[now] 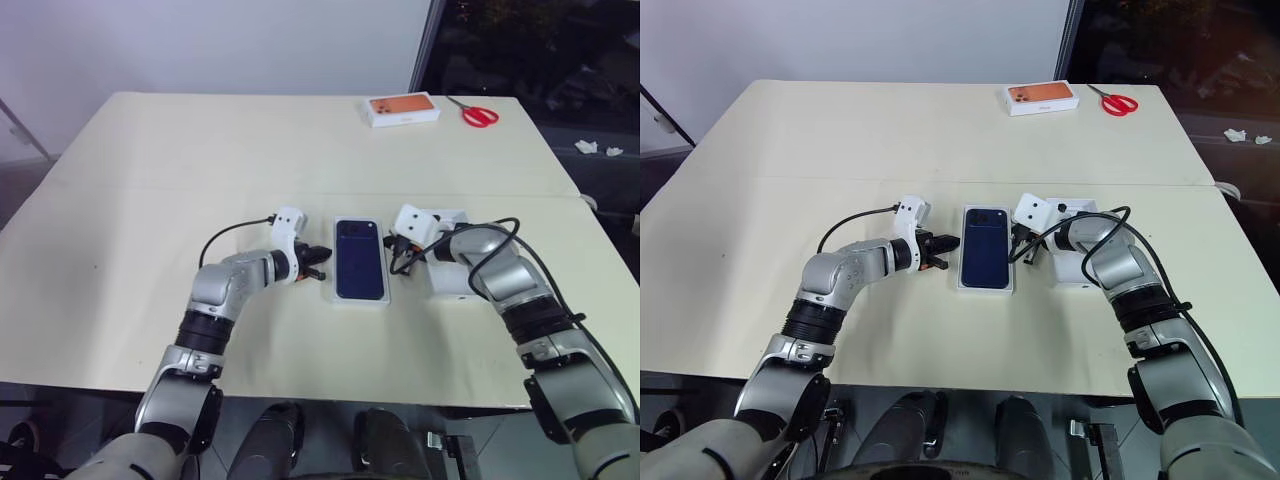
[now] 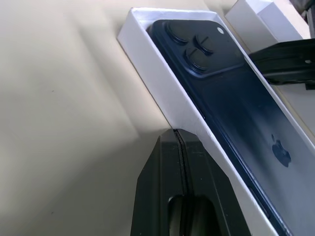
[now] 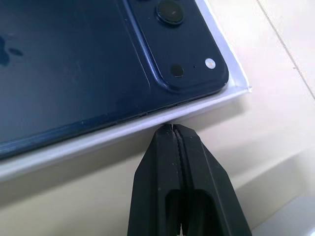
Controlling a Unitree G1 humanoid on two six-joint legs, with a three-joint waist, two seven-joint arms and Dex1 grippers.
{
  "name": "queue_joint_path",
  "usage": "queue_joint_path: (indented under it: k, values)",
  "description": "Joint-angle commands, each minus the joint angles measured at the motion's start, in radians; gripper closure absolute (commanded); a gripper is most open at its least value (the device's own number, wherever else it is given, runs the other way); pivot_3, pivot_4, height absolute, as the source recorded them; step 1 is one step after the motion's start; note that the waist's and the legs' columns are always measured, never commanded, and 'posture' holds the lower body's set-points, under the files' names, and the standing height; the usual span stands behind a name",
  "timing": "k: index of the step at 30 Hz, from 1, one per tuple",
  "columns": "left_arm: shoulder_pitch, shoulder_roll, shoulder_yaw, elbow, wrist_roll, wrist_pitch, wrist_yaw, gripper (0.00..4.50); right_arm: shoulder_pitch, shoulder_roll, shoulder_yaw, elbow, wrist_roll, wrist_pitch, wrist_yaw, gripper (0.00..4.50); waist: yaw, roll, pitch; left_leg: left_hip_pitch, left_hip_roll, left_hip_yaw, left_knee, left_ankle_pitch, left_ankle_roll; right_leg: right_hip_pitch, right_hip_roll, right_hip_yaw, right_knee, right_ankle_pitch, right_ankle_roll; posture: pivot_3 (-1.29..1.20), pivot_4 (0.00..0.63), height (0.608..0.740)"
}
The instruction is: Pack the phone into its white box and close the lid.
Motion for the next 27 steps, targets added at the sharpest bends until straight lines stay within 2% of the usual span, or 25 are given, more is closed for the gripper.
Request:
queue_joint_path:
  k: [1, 6, 9, 12, 15, 18, 19, 23, 27]
  values:
    - [0.004, -0.002, -0.018, 0.007, 0.016, 0.001, -0.028, 4.50, -0.004, 0.006, -0.004, -0.020, 0.011, -0.016, 0.027, 4.46, -0.001, 0.000, 0.000, 0.000, 0.000, 0.000, 0.000, 0.000, 0.000, 0.000, 0.000, 0.000, 0.000, 0.000, 0.000, 0.00, 0.150, 0.740]
    - [0.025, 0.061, 0.034, -0.009, 0.045, -0.073, -0.039, 4.50, 0.036, -0.016, -0.050, -0.153, 0.082, 0.128, 0.085, 4.46, -0.006, 0.000, 0.000, -0.001, 0.001, 0.000, -0.001, 0.000, 0.000, -0.002, 0.000, 0.001, 0.000, 0.000, 0.000, 0.00, 0.150, 0.740]
    - [0.047, 0.105, 0.074, -0.047, 0.030, -0.102, -0.064, 4.50, 0.022, -0.032, -0.129, -0.239, 0.165, 0.286, 0.092, 4.46, -0.030, 0.000, 0.001, -0.001, 0.002, 0.000, -0.002, 0.001, -0.002, -0.004, 0.000, 0.001, 0.001, 0.000, 0.000, 0.00, 0.150, 0.740]
    - [0.084, 0.169, 0.108, -0.112, 0.003, -0.129, -0.130, 3.61, 0.025, -0.055, -0.182, -0.366, 0.240, 0.472, 0.090, 3.59, -0.040, 0.000, 0.001, -0.001, 0.004, 0.000, -0.004, 0.001, -0.001, -0.006, 0.001, 0.002, 0.002, 0.000, 0.000, 0.00, 0.150, 0.740]
    - [0.133, 0.252, 0.133, -0.178, 0.007, -0.193, -0.207, 2.07, 0.051, -0.126, -0.179, -0.482, 0.251, 0.628, 0.089, 2.01, -0.049, 0.001, 0.002, -0.003, 0.004, 0.000, -0.005, -0.001, 0.002, -0.007, 0.001, 0.002, 0.002, 0.000, 0.000, 0.00, 0.150, 0.740]
    - [0.186, 0.326, 0.164, -0.216, -0.009, -0.274, -0.316, 0.53, 0.046, -0.151, -0.185, -0.563, 0.267, 0.859, 0.019, 0.41, -0.049, 0.001, 0.002, -0.003, 0.004, 0.000, -0.004, -0.001, 0.002, -0.007, 0.000, 0.002, 0.001, 0.000, 0.000, 0.00, 0.150, 0.740]
    - [0.199, 0.339, 0.174, -0.222, -0.017, -0.295, -0.344, 0.08, 0.043, -0.154, -0.182, -0.583, 0.267, 0.916, -0.006, 0.04, -0.050, 0.001, 0.002, -0.003, 0.004, 0.000, -0.004, -0.001, 0.002, -0.007, 0.000, 0.003, 0.001, 0.000, 0.000, 0.00, 0.150, 0.740]
    - [0.256, 0.393, 0.213, -0.245, -0.049, -0.332, -0.424, 0.03, 0.012, -0.086, -0.214, -0.712, 0.282, 1.292, -0.149, 0.01, -0.047, 0.001, 0.002, -0.003, 0.004, 0.000, -0.004, -0.002, 0.002, -0.007, -0.001, 0.003, 0.001, 0.000, -0.001, 0.00, 0.150, 0.740]
    - [0.320, 0.402, 0.231, -0.298, -0.055, -0.423, -0.478, 0.03, -0.022, 0.018, -0.300, -0.719, 0.313, 1.427, -0.257, 0.01, -0.049, 0.001, 0.002, -0.005, 0.004, 0.000, -0.005, -0.002, 0.003, -0.009, -0.001, 0.003, 0.001, 0.000, -0.001, 0.00, 0.150, 0.740]
